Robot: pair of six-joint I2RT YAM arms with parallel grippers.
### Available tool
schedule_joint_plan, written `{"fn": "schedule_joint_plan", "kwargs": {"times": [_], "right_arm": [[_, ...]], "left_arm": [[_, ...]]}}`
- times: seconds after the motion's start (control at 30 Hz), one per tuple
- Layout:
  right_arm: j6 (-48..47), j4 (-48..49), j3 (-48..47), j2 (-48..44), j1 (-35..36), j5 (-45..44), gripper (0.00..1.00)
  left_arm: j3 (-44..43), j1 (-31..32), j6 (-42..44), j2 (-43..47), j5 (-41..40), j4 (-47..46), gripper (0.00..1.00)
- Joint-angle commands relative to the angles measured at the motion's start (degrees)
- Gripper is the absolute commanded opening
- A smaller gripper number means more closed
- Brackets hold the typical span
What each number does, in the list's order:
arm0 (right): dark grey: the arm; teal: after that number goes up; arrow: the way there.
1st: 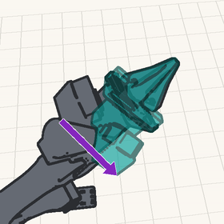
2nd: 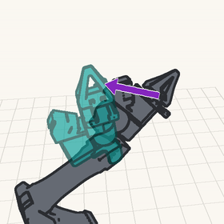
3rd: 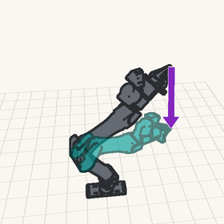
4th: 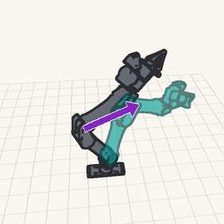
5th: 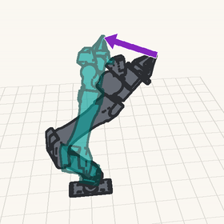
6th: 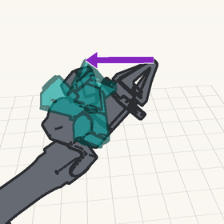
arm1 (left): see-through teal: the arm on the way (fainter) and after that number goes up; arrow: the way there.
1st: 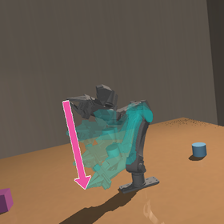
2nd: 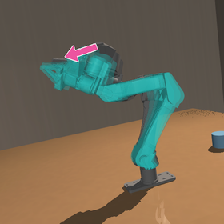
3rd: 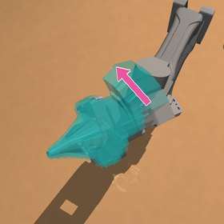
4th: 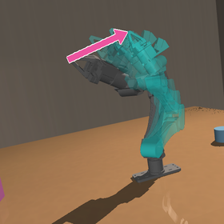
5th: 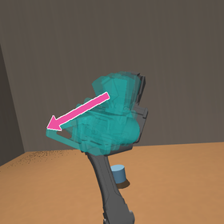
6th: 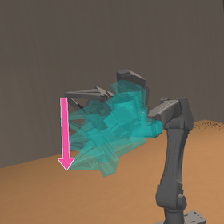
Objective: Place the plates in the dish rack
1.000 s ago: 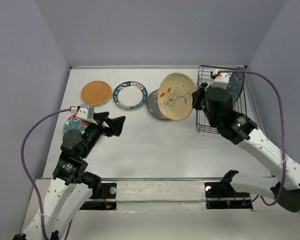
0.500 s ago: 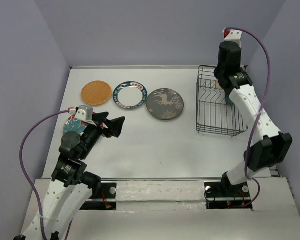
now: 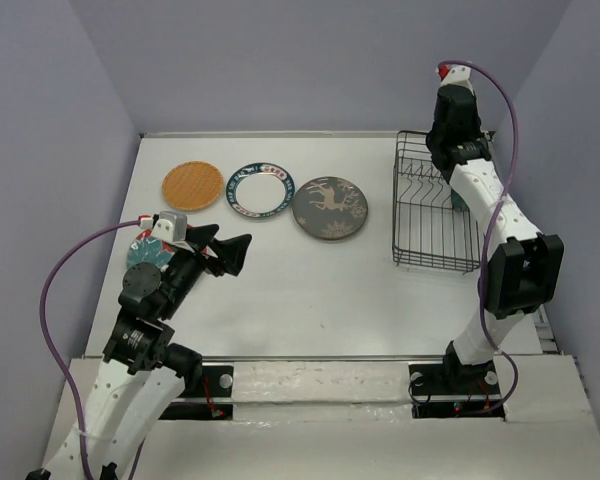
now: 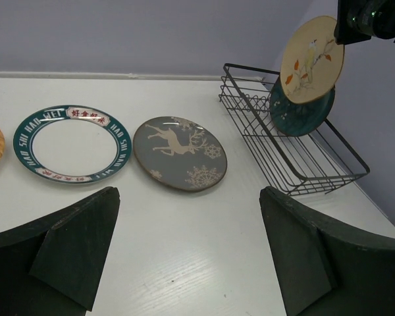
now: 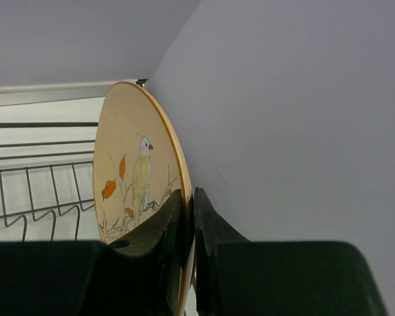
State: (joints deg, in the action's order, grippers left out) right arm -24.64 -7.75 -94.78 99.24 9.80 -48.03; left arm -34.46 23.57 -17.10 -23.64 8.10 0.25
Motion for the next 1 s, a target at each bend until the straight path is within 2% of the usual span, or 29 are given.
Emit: {"fn": "schedule_joint_plan", "kwargs": {"times": [0.0,0.27,0.53,0.63,0.67,0.73,0.83,0.97], "right_arm": [[-1.5,11.1,0.8,-2.1,-1.0,-1.5,0.07],[-0.1,12.9,8.9,-1.1,-1.0,1.4,0.07],[5.9,13.0,16.2,-2.5,-1.0,2.7,0.07],[10.4,11.3,18.0,-3.7,-1.0,3.4,0.25],[13.1,10.4,18.0,-3.9,-1.0,3.6,0.44],[15.8,6.0,16.7,-4.4,-1.0,4.2,0.68],[20.8,0.2,14.5,-5.4,-1.0,5.1,0.83],[27.4,-6.2,10.2,-9.3,-1.0,9.3,0.92]], "left_arm": [[0.3,0.2,0.7,0.2,0.4,-2.4,0.99],[0.3,0.2,0.6,-0.1,0.1,-2.4,0.99],[0.4,0.2,0.5,-0.6,-0.3,-2.4,0.99],[0.3,0.2,0.1,-1.7,-0.7,-2.3,0.99],[0.3,0.2,0.0,-2.3,-0.9,-2.2,0.99],[0.4,0.1,-0.5,-3.1,-1.7,-2.1,0.99],[0.1,0.1,-1.3,-4.6,-3.3,-1.6,0.99],[-0.1,-0.5,-1.8,-7.1,-4.3,-1.0,0.99]]}}
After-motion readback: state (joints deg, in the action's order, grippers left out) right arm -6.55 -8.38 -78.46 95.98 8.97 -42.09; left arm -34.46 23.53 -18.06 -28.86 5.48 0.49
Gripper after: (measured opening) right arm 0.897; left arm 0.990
